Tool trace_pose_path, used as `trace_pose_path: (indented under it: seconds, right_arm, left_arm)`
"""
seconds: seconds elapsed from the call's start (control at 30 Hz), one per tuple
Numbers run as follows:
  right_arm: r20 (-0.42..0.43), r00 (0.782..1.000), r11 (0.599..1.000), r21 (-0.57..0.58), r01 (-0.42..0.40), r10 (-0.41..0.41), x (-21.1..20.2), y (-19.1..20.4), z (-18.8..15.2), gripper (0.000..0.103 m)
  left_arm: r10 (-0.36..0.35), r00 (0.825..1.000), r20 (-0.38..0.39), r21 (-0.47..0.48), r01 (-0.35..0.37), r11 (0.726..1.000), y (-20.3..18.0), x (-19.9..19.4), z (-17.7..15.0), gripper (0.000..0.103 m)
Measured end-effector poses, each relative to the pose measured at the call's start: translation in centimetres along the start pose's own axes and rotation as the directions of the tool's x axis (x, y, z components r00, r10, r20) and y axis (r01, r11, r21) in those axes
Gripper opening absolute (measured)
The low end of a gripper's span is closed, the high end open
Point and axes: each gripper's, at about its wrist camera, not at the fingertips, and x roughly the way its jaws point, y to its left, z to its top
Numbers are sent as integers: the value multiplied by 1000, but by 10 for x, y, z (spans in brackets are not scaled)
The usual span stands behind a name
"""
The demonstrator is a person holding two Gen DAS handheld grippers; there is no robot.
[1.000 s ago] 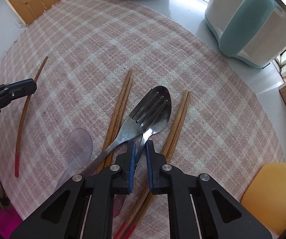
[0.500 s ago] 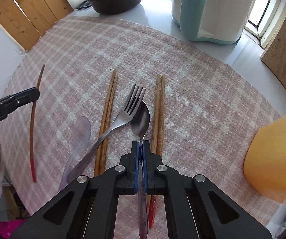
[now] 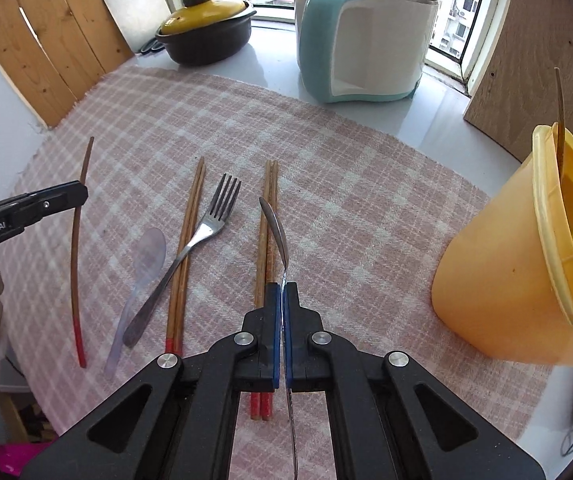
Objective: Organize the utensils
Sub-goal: 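Carry the chopstick and metal spoon over the yellow holder with both tools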
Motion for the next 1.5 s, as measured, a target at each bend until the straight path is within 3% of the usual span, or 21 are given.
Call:
trace_pose_path:
  seconds: [0.33, 0.8, 1.27, 1.5]
  right_arm:
    - [153, 988, 999, 44, -15, 8, -55, -15, -1, 0]
    - [330, 944, 995, 94, -31, -2, -127, -71, 13, 0]
    - [403, 914, 988, 152, -19, -44, -148, -139, 30, 0]
    - [420, 907, 984, 169, -53, -24, -138, -160, 38, 0]
  left_arm:
    - [-66, 996, 53, 50, 64, 997, -43, -18, 20, 3]
    - [-172, 978, 121, 157, 152, 976, -141, -35, 56, 3]
    - [-278, 944, 177, 230, 235, 944, -236, -55, 95, 3]
    - [-289, 933, 215, 237, 237, 942, -266, -62, 112, 3]
